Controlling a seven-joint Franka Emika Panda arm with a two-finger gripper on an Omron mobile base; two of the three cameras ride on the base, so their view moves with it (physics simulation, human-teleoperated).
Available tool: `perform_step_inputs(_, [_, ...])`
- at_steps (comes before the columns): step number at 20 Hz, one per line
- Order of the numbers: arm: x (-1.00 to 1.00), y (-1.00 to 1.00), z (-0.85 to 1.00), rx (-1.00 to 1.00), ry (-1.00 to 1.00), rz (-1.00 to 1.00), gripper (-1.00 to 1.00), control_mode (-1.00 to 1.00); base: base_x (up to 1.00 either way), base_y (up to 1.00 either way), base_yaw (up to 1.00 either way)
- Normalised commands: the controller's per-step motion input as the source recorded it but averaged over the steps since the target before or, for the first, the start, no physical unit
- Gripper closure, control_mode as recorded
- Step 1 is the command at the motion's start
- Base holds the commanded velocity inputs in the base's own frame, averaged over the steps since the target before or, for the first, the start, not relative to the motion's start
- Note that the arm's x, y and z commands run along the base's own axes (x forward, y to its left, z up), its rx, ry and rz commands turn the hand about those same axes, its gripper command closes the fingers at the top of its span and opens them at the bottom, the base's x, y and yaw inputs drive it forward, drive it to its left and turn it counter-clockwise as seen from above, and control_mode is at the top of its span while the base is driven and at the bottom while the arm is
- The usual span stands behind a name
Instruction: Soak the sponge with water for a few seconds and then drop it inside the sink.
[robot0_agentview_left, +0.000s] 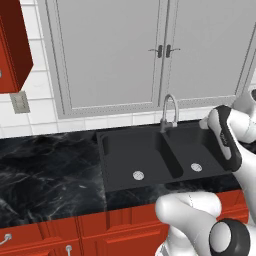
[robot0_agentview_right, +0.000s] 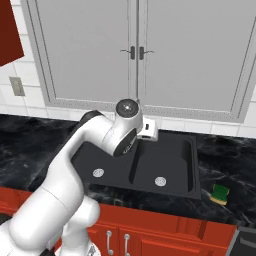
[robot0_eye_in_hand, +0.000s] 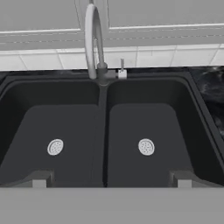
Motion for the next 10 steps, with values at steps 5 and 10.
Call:
perform_step_inputs(5, [0.07, -0.33, 0.00, 0.00, 0.00, 0.00, -1.00, -1.00, 0.00, 0.00, 0.00])
perform_step_inputs(10, [0.06, -0.39, 0.00, 0.01, 0.00, 0.00, -1.00, -1.00, 0.00, 0.00, 0.00])
